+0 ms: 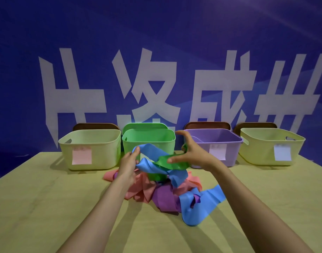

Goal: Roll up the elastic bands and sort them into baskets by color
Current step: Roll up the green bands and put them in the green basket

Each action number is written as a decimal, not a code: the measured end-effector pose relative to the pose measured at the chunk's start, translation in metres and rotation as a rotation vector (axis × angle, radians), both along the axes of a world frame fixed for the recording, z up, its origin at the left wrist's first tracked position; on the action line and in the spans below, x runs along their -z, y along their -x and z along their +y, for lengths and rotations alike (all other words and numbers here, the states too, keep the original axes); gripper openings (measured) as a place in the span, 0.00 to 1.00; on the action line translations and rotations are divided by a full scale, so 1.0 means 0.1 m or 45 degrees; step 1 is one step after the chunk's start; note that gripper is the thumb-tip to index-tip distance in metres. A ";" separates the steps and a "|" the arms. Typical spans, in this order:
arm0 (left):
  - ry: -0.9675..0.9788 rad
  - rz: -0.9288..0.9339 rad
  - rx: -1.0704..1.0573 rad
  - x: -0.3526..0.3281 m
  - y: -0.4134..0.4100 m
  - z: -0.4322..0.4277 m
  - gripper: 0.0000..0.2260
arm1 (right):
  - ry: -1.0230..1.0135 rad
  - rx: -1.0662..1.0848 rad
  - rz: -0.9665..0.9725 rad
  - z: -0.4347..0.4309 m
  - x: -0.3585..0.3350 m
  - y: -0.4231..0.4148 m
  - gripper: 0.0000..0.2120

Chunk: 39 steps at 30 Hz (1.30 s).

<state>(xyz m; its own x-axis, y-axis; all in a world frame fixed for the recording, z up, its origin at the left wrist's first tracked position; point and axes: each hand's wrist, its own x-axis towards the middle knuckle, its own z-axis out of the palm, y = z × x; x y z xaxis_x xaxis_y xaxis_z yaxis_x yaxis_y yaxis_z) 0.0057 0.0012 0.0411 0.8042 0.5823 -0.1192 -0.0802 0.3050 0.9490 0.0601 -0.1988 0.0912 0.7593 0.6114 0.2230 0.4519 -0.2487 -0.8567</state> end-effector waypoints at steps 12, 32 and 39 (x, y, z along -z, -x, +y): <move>-0.104 -0.099 -0.062 0.11 -0.07 0.04 0.06 | 0.694 0.145 -0.552 0.07 0.21 -0.18 0.18; -0.269 -0.193 0.031 0.14 -0.35 0.00 0.02 | -0.481 0.259 -0.064 0.38 -0.21 -0.19 0.08; -0.313 0.193 0.286 0.28 -0.33 0.09 0.20 | -1.183 0.265 0.424 0.38 -0.38 -0.24 0.09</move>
<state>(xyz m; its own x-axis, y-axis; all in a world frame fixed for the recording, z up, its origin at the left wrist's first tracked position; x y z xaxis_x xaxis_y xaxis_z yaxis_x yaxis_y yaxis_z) 0.0388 0.0098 0.0129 0.8992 0.4192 -0.1251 0.1097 0.0607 0.9921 0.0840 -0.1605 0.1292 0.9415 0.1513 0.3011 0.1782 0.5348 -0.8260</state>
